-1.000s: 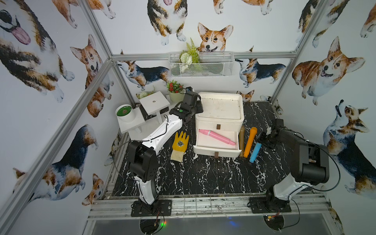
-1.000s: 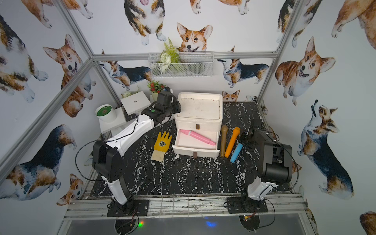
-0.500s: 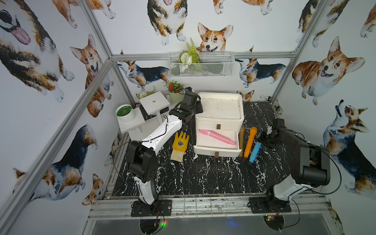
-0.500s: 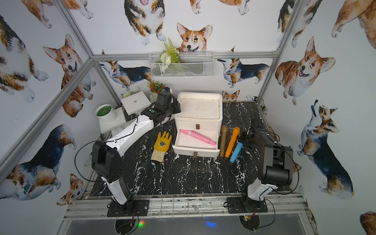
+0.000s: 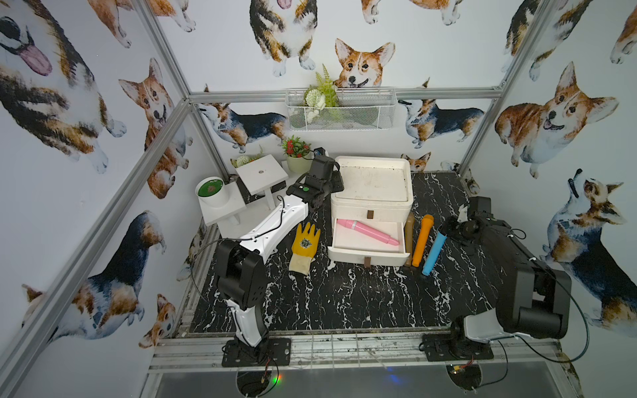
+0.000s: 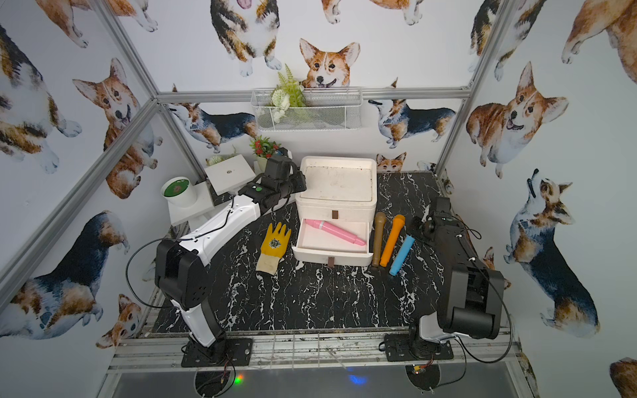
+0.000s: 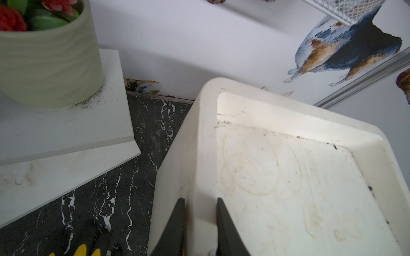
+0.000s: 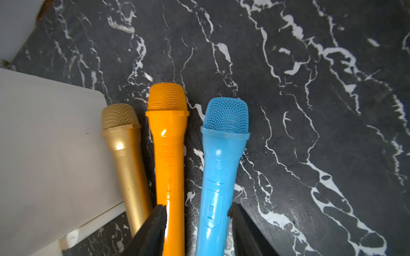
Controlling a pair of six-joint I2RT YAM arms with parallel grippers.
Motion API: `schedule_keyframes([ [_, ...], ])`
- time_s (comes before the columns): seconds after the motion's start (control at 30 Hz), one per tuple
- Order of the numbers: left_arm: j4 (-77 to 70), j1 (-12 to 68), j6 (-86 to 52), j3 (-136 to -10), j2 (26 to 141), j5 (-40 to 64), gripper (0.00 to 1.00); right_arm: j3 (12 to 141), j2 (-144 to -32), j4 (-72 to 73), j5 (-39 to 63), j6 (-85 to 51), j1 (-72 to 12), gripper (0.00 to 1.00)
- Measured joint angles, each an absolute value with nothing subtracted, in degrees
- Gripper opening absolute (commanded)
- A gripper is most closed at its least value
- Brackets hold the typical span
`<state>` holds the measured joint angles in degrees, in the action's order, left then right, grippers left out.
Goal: Take the microphone out of the drawer
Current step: Pick up the microphone from the drawer.
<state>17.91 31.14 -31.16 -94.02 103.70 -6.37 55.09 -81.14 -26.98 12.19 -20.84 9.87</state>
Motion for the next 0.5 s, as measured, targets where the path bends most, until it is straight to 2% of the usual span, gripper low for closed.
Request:
schedule_keyframes([
  [0.3, 17.6, 31.1, -31.3, -93.8, 103.7, -6.3, 0.05, 52.6, -69.2, -26.6, 19.4, -20.0, 9.0, 0.49],
  [0.5, 17.1, 31.1, -31.3, -93.4, 103.6, -6.3, 0.06, 51.5, -61.1, -26.3, 23.7, -18.6, 4.5, 0.49],
])
